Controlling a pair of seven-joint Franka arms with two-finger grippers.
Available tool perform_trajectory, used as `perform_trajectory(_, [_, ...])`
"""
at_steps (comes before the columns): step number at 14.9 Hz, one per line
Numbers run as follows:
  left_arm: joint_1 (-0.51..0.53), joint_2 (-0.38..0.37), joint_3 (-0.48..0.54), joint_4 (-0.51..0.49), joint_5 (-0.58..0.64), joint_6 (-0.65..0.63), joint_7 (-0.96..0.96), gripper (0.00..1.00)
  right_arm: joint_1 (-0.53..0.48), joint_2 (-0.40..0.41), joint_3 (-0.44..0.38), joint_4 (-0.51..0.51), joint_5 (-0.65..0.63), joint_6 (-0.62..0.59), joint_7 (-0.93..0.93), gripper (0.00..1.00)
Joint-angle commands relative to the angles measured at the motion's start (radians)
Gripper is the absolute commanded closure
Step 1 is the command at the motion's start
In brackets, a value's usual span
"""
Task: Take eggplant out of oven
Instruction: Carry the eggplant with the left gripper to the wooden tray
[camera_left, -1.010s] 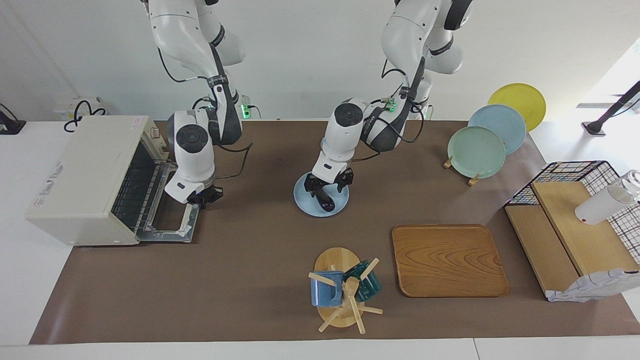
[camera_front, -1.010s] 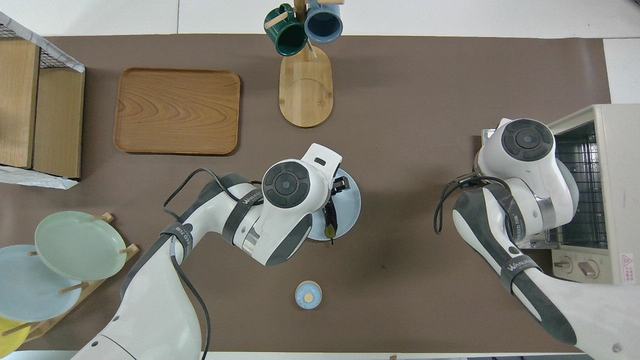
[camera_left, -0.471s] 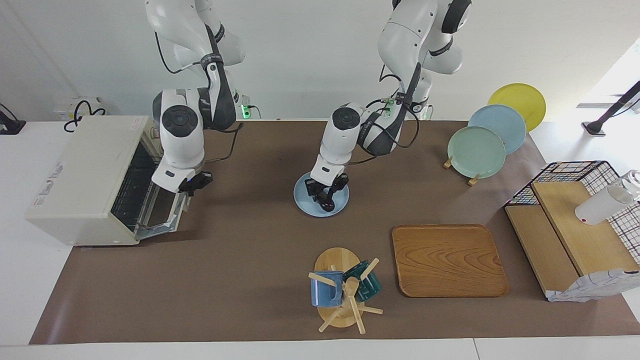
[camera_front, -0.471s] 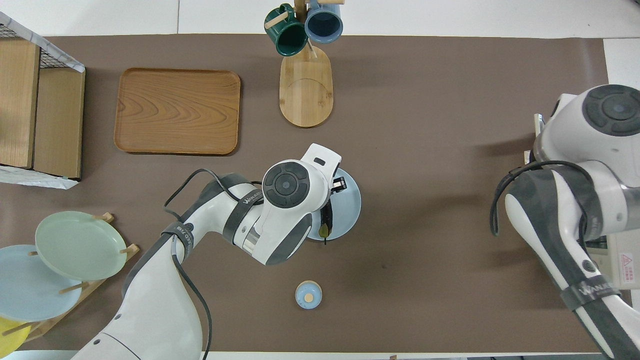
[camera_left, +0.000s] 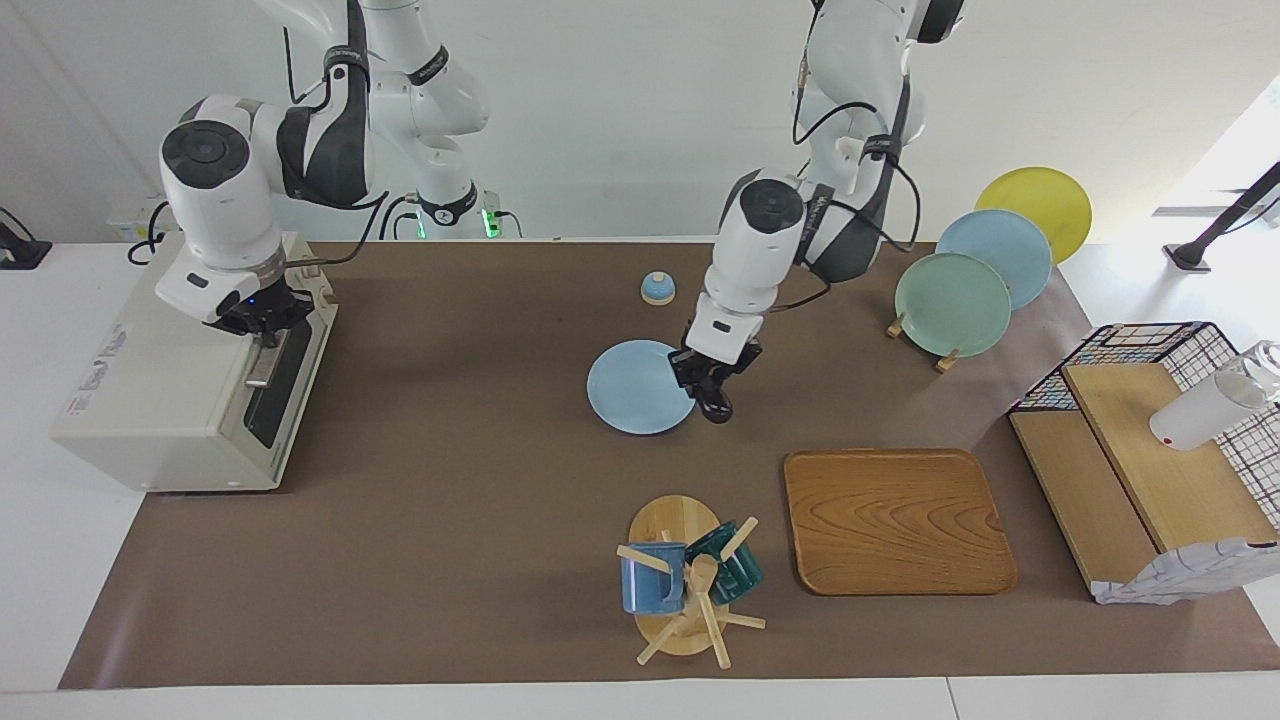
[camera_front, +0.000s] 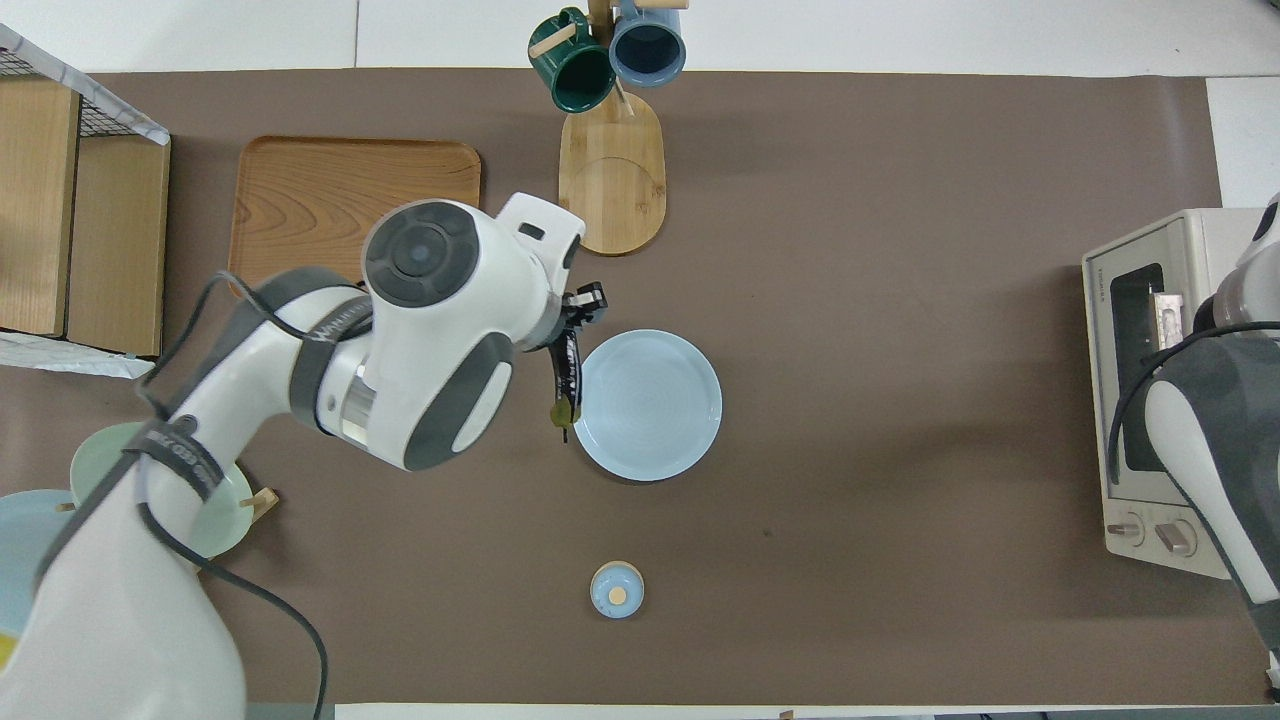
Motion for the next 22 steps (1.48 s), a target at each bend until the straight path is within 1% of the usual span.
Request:
perform_trajectory(1, [0.114, 0.052, -0.004, 0.079, -0.007, -0.031, 0.132, 1.0, 0.008, -0.041, 0.016, 0.104, 0.124, -0.142, -0.003, 0.82])
perform_trajectory(2, [0.152, 0.055, -0.004, 0.079, -0.009, -0.029, 0.196, 1.0, 0.013, -0.036, 0.02, 0.147, 0.145, -0.174, 0.0, 0.77])
perform_trajectory(3, [0.197, 0.057, -0.004, 0.079, -0.011, -0.026, 0.256, 1.0, 0.022, -0.028, 0.023, 0.186, 0.169, -0.193, 0.002, 0.66])
perform_trajectory(4, [0.244, 0.067, -0.004, 0.079, -0.011, -0.017, 0.314, 1.0, 0.021, -0.025, 0.023, 0.195, 0.201, -0.187, 0.005, 0.41])
perform_trajectory(5, [0.289, 0.09, -0.004, 0.08, -0.001, -0.011, 0.364, 1.0, 0.016, -0.025, 0.022, 0.195, 0.249, -0.175, 0.013, 0.0])
perform_trajectory(6, [0.312, 0.119, -0.002, 0.1, 0.008, -0.006, 0.408, 1.0, 0.017, -0.019, 0.022, 0.201, 0.261, -0.175, 0.031, 0.0])
perform_trajectory(8, [0.335, 0.213, 0.001, 0.203, 0.035, -0.009, 0.453, 1.0, 0.025, -0.015, 0.023, 0.23, 0.257, -0.194, 0.091, 0.0])
perform_trajectory(9, [0.352, 0.272, 0.001, 0.264, 0.057, -0.008, 0.453, 1.0, 0.031, 0.004, 0.025, 0.261, 0.251, -0.207, 0.124, 0.0])
perform_trajectory(11, [0.355, 0.371, 0.001, 0.371, 0.08, -0.002, 0.456, 1.0, 0.037, 0.018, 0.025, 0.286, 0.246, -0.216, 0.14, 0.0])
perform_trajectory(12, [0.357, 0.388, 0.001, 0.378, 0.089, 0.033, 0.461, 1.0, 0.037, 0.019, 0.025, 0.292, 0.246, -0.233, 0.142, 0.0])
perform_trajectory(14, [0.36, 0.385, 0.001, 0.352, 0.109, 0.082, 0.47, 1.0, 0.04, 0.013, 0.028, 0.278, 0.246, -0.239, 0.149, 0.0])
perform_trajectory(16, [0.36, 0.384, 0.001, 0.347, 0.112, 0.079, 0.471, 1.0, 0.056, 0.037, 0.02, 0.287, 0.241, -0.248, 0.174, 0.0])
perform_trajectory(19, [0.361, 0.376, 0.001, 0.323, 0.109, 0.087, 0.496, 1.0, 0.056, 0.036, 0.025, 0.289, 0.241, -0.259, 0.174, 0.0])
perform_trajectory(20, [0.361, 0.376, 0.001, 0.323, 0.109, 0.083, 0.494, 0.55, 0.048, 0.025, 0.023, 0.289, 0.241, -0.257, 0.174, 0.0])
perform_trajectory(21, [0.361, 0.374, 0.001, 0.326, 0.109, 0.072, 0.496, 0.01, 0.045, 0.024, 0.019, 0.277, 0.248, -0.247, 0.171, 0.0])
perform_trajectory(22, [0.363, 0.374, 0.001, 0.33, 0.109, 0.066, 0.494, 0.0, 0.041, 0.024, 0.019, 0.278, 0.249, -0.248, 0.174, 0.0])
